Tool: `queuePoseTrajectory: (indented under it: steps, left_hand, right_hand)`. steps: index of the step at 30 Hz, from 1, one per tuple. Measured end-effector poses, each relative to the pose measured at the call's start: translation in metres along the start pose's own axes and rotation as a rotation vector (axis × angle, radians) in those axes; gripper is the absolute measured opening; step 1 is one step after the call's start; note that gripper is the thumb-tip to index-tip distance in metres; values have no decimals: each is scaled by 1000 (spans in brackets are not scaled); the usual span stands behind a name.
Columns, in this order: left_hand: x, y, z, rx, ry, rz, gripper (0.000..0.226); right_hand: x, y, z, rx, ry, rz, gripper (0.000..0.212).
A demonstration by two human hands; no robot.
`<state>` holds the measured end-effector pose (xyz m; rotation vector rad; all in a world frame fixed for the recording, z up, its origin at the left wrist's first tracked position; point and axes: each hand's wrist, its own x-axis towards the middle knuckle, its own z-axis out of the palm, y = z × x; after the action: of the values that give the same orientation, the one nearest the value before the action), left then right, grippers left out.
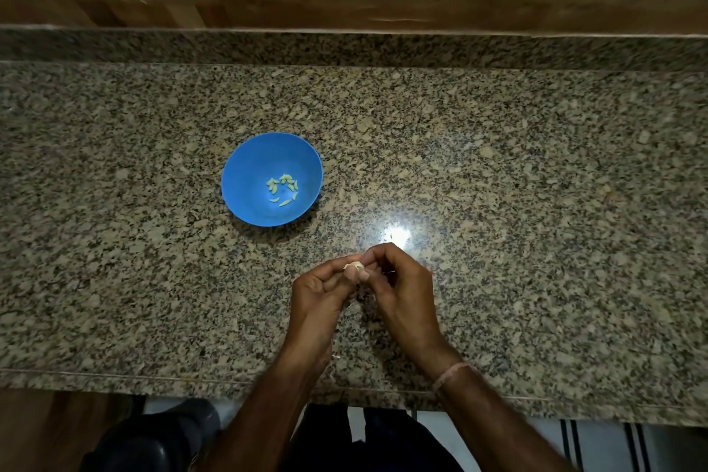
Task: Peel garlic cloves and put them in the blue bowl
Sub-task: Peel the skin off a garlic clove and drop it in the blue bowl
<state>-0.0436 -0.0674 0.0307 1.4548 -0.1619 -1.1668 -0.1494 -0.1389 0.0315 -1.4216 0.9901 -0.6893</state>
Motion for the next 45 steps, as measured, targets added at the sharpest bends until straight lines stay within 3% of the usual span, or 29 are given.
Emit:
queuePoseTrajectory:
  steps: [17, 22, 29, 32, 36, 41, 43, 45]
  left_hand:
    - [-4, -15, -3, 156, 193, 50, 16]
    - [-1, -9, -2, 30, 164, -32, 17]
    - [5, -14, -1, -115, 233, -160, 16]
    - [18, -16, -9, 67, 308, -53, 18]
    - [41, -14, -27, 742, 375, 289, 26]
    - [42, -16, -36, 1221, 329, 571, 37]
    - [25, -20, -27, 1129, 354, 600, 25]
    - [7, -27, -14, 766, 283, 393, 11]
  right_hand:
    - [-4, 18, 17, -164, -13, 169, 8]
    - [-9, 16, 22, -81, 67, 142, 7]
    - [-10, 28, 29, -151, 62, 67, 3]
    - [-11, 26, 23, -59, 73, 140, 2]
    - [-13, 31, 3, -38, 61, 192, 5]
    - [-12, 36, -8, -45, 27, 207, 4]
    - [-13, 37, -8, 49, -4, 239, 1]
    - [-14, 35, -7, 186, -36, 283, 5]
